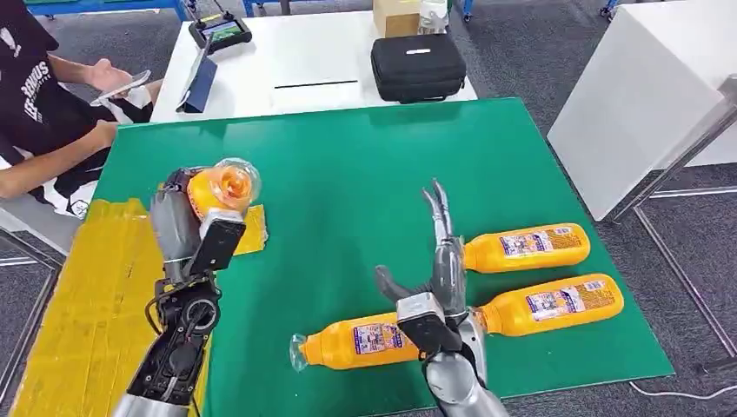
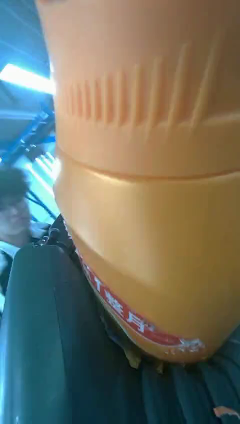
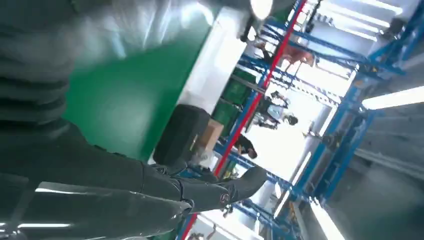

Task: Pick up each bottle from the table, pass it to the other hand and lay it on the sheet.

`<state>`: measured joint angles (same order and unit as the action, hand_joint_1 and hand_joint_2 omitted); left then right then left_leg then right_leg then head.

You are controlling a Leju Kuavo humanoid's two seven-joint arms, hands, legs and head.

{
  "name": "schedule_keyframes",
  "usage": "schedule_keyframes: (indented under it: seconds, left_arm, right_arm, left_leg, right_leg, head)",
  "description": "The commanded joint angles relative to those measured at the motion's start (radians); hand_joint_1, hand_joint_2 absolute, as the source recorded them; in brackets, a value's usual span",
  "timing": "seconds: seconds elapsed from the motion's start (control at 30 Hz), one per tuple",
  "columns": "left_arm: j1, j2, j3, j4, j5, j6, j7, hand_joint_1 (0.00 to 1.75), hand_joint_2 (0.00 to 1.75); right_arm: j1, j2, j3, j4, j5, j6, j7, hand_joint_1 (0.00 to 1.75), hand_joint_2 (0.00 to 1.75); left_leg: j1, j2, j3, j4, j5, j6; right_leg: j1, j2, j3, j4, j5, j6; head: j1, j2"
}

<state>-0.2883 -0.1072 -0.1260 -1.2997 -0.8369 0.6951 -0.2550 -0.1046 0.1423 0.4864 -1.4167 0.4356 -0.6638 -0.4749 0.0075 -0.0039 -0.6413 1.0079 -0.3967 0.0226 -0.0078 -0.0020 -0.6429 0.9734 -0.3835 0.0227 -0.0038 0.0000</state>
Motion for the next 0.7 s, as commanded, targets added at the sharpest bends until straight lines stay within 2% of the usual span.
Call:
schedule_keyframes:
  seconds: [0.03, 0.07, 0.1, 0.13, 0.17, 0.2, 0.23, 0.33, 0.6, 0.67, 0.7]
  left_arm:
    - [-0.076, 0.010, 0.119, 0.172, -0.655, -0.010, 0.300, 1.75, 1.75]
    - [-0.082, 0.057, 0.074, 0.182, -0.734, -0.033, 0.400, 1.75, 1.75]
    - [-0.104, 0.151, -0.096, 0.195, -0.734, -0.098, 0.588, 1.75, 1.75]
    - [-0.111, 0.159, -0.132, 0.201, -0.734, -0.123, 0.632, 1.75, 1.75]
    - [-0.139, 0.216, -0.225, 0.220, -0.734, -0.186, 0.740, 1.75, 1.75]
    - [-0.152, 0.214, -0.269, 0.246, -0.734, -0.269, 0.806, 1.75, 1.75]
    - [-0.153, 0.213, -0.268, 0.253, -0.734, -0.265, 0.804, 1.75, 1.75]
    - [-0.149, 0.180, -0.204, 0.295, -0.734, -0.385, 0.792, 1.75, 1.75]
    - [-0.135, 0.171, -0.172, 0.296, -0.734, -0.436, 0.787, 1.75, 1.75]
    - [-0.125, 0.169, -0.151, 0.300, -0.734, -0.481, 0.790, 1.75, 1.75]
    - [-0.112, 0.162, -0.109, 0.311, -0.734, -0.570, 0.799, 1.75, 1.75]
  right_arm:
    - [0.026, -0.014, -0.081, -0.098, 0.045, 0.015, 0.022, 0.00, 0.00]
    - [0.024, -0.013, -0.082, -0.092, 0.075, 0.009, 0.039, 0.00, 0.00]
    - [0.023, -0.013, -0.083, -0.094, 0.089, 0.005, 0.046, 0.00, 0.00]
    - [0.024, -0.012, -0.086, -0.096, 0.090, 0.002, 0.049, 0.00, 1.75]
    - [0.026, -0.013, -0.090, -0.102, 0.091, -0.001, 0.050, 0.00, 1.75]
    - [0.034, -0.013, -0.101, -0.115, 0.108, -0.016, 0.059, 0.00, 1.75]
    - [0.038, -0.015, -0.104, -0.123, 0.111, -0.015, 0.062, 0.00, 1.75]
    - [0.050, -0.028, -0.112, -0.137, 0.188, 0.010, 0.115, 0.00, 1.75]
    - [0.059, -0.031, -0.114, -0.138, 0.222, 0.024, 0.134, 0.00, 1.75]
    - [0.072, -0.036, -0.113, -0.150, 0.256, 0.049, 0.156, 0.00, 1.75]
    - [0.092, -0.041, -0.117, -0.168, 0.343, 0.116, 0.211, 0.00, 1.75]
  left_leg:
    - [0.000, 0.000, 0.004, 0.000, -0.001, -0.001]
    - [0.000, -0.001, 0.007, 0.000, -0.003, -0.001]
    - [0.000, -0.001, 0.005, 0.000, -0.001, -0.001]
    - [0.000, 0.000, 0.003, -0.001, -0.001, -0.001]
    - [0.001, -0.002, 0.005, 0.000, -0.001, -0.001]
    - [0.001, -0.003, 0.004, 0.000, -0.001, -0.001]
    - [0.001, -0.003, 0.005, 0.000, -0.002, -0.001]
    - [0.001, -0.002, 0.007, -0.001, -0.001, -0.001]
    - [0.001, 0.000, 0.007, 0.000, -0.003, -0.001]
    - [0.001, -0.001, 0.007, 0.000, -0.003, -0.002]
    - [0.000, -0.001, 0.006, 0.000, -0.002, -0.001]
  right_leg:
    - [0.000, -0.001, 0.004, 0.000, -0.002, -0.001]
    - [0.000, -0.001, 0.007, 0.000, -0.003, -0.001]
    - [0.000, -0.001, 0.005, 0.000, -0.002, -0.001]
    - [0.000, 0.000, 0.003, 0.000, -0.001, -0.001]
    - [0.001, -0.002, 0.006, 0.000, -0.002, -0.001]
    - [0.000, -0.003, 0.004, 0.000, -0.002, -0.001]
    - [0.001, -0.003, 0.006, 0.001, -0.003, -0.001]
    - [0.000, -0.002, 0.006, 0.000, -0.002, -0.001]
    - [0.001, 0.000, 0.007, 0.000, -0.003, -0.001]
    - [0.001, -0.001, 0.007, 0.000, -0.003, -0.001]
    - [0.000, -0.001, 0.006, 0.000, -0.003, -0.001]
  head:
    - [-0.001, 0.000]
    - [0.000, 0.000]
    - [0.000, 0.000]
    - [-0.001, 0.000]
    - [0.000, 0.000]
    - [0.000, 0.000]
    - [0.000, 0.000]
    - [0.000, 0.000]
    - [0.000, 0.000]
    - [0.000, 0.000]
    - [0.000, 0.000]
